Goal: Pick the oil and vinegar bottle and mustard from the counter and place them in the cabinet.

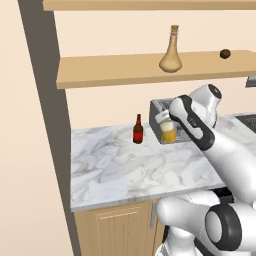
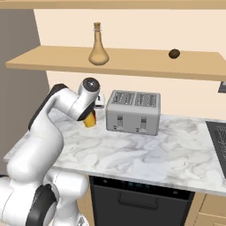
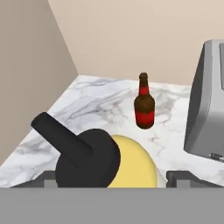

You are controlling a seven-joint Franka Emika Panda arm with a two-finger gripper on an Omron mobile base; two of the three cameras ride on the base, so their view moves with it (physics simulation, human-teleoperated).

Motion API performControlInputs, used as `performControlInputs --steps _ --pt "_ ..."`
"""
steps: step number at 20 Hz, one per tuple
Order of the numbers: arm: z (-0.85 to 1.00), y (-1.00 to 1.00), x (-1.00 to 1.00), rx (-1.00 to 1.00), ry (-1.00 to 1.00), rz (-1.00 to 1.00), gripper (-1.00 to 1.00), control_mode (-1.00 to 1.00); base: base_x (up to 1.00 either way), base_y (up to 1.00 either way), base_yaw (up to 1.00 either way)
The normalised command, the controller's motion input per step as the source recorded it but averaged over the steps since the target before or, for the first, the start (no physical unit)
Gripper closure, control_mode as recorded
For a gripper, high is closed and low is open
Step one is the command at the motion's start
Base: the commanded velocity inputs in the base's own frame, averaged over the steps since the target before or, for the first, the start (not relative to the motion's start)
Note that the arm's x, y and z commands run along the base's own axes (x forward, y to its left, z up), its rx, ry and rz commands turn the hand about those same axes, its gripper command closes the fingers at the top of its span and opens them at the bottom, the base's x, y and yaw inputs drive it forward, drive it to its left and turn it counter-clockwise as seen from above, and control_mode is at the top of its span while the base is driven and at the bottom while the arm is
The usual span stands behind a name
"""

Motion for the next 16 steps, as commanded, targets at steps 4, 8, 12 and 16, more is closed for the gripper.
performControlInputs --steps 4,8,12,16 --pt "0.55 0.16 -0.35 0.00 -0.12 -0.01 1.00 -1.00 0.00 0.00 0.00" --pt "0.58 0.18 -0.41 0.00 -0.12 -0.04 1.00 -1.00 0.00 0.00 0.00" --pt "0.67 0.22 -0.35 0.00 -0.12 -0.09 1.00 -1.00 0.00 0.00 0.00" --pt "0.68 0.19 -0.30 0.00 -0.09 -0.14 1.00 -1.00 0.00 0.00 0.00"
